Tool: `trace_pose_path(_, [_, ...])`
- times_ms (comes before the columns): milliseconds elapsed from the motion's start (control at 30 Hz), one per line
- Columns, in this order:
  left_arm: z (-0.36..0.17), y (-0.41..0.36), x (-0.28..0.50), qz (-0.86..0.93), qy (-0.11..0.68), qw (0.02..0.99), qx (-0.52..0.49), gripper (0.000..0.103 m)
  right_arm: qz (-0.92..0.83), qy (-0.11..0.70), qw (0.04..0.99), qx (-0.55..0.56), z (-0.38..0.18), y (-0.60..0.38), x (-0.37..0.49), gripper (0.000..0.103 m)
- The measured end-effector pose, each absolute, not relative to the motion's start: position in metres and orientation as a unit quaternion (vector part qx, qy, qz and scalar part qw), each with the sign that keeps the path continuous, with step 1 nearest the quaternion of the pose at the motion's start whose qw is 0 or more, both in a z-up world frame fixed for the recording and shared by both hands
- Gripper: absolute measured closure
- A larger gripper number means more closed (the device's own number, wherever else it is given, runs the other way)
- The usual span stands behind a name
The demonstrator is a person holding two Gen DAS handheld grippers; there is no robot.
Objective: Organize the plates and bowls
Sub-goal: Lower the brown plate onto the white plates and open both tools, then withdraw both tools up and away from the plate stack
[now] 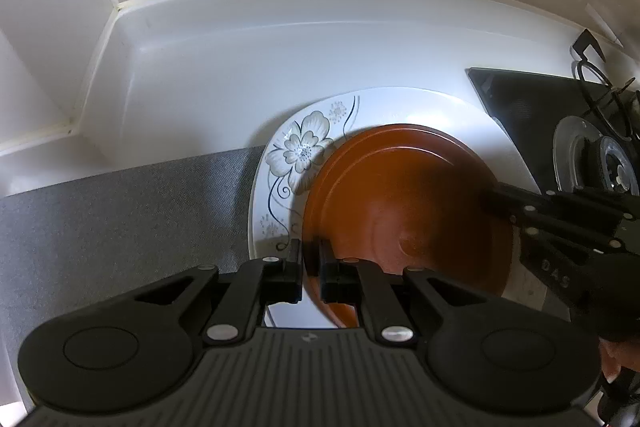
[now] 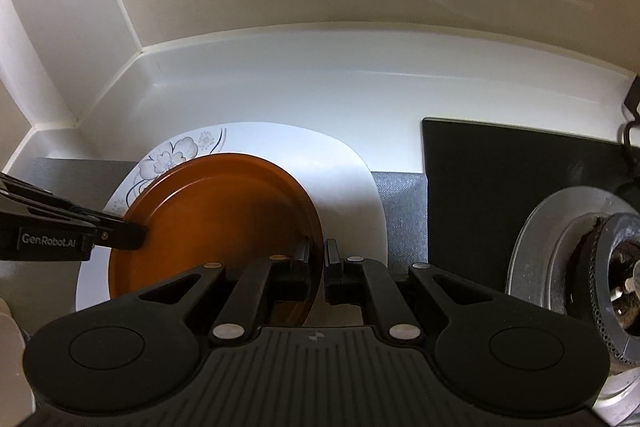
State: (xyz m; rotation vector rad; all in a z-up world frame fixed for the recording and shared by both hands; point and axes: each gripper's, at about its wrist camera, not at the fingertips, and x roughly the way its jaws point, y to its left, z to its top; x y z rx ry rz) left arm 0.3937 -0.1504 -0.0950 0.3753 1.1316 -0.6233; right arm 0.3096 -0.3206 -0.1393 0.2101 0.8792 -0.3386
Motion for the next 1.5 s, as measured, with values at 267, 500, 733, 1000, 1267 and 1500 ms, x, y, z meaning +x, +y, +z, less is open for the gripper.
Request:
trace_pose_path(267, [-0.079,-0.145,0.387,-0.303,0.509,0.792,0.149,0.022,-0.161,0.420,0.892,0.045,-0.139,-0.305,0.311,0.069])
trace_pose_path(500, [-0.050,-0.125,0.373,-0.294,0.470,0.822,0.132,0.008,-0.175,0.383,0.906,0.035,-0.116,-0.291,0.290,0.023])
trace_pose_path(733, [-0.033,-0.097,0.341,-0.270,0.443,0.845,0.130,0.000,-0.197,0.367,0.908,0.051,-0.090,-0.272,0.241,0.017])
trace_pose_path(1000, [-0.017,-0.070,0.289,-0.268,0.430,0.851,0.138,0.000,-0.195,0.331,0.920,0.072,-0.057,-0.235,0.187,0.015])
trace_pose_path(1267, [0.002,-0.045,0.237,-0.270,0.403,0.864,0.137,0.000,-0.194,0.308,0.928,0.081,-0.034,-0.207,0.154,0.015])
trace_pose_path(1500, [0.008,-0.028,0.199,-0.275,0.387,0.869,0.140,0.000,-0.203,0.293,0.930,0.085,-0.023,-0.179,0.119,0.012])
